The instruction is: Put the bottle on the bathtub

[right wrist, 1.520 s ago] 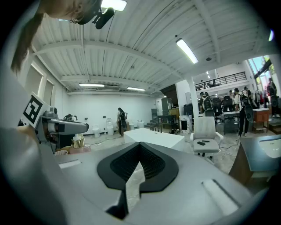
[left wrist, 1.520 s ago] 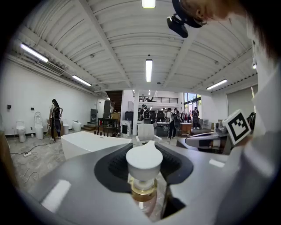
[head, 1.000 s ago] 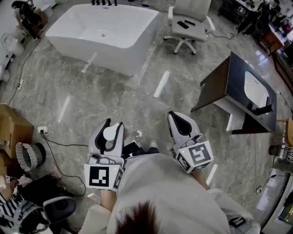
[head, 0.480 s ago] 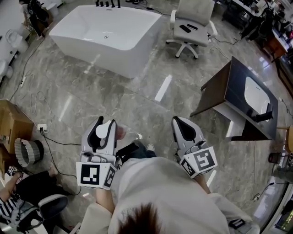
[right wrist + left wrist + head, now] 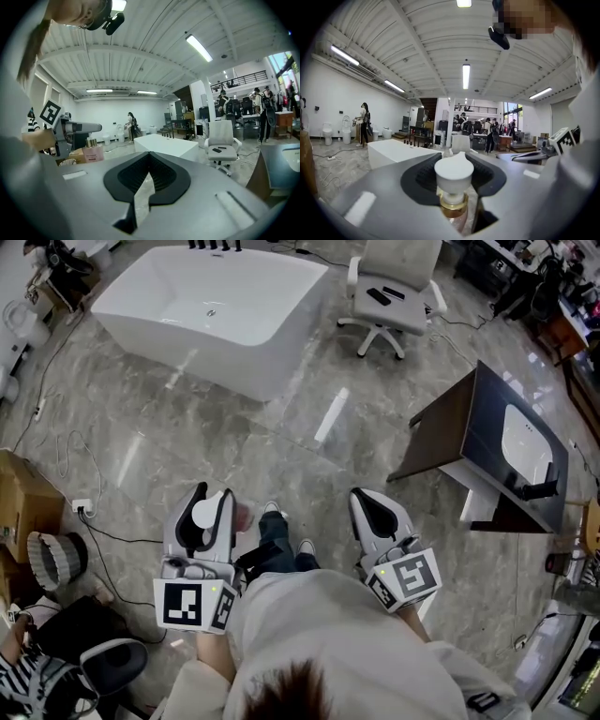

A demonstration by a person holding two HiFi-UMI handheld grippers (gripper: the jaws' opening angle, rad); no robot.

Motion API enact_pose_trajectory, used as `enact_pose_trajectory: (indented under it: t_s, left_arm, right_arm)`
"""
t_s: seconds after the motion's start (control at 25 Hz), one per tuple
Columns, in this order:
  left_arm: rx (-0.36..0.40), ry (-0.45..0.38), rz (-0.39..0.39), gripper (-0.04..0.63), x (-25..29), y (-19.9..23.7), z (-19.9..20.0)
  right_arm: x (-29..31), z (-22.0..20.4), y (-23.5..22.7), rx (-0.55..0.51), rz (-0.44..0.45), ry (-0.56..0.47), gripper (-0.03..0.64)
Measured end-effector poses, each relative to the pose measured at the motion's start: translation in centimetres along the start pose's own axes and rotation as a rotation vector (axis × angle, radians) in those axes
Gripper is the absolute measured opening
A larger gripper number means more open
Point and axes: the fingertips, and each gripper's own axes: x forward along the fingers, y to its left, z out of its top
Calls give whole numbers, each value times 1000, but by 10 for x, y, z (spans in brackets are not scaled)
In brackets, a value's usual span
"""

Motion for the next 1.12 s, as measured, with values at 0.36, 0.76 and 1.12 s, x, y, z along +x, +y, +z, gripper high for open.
enact_pose_trajectory:
  t_s: [0.36, 0.76, 1.12]
  left_arm:
    - [-2, 13, -84, 198, 57, 45, 12]
    - [34, 9, -139, 199, 90, 103, 20]
    - [15, 18, -138, 199, 96, 133, 18]
  right_arm:
    - [82, 25, -5, 2, -48, -8, -2]
    - [136, 33, 3, 8, -127, -10, -2]
    - [152, 32, 9, -1, -163, 22, -2]
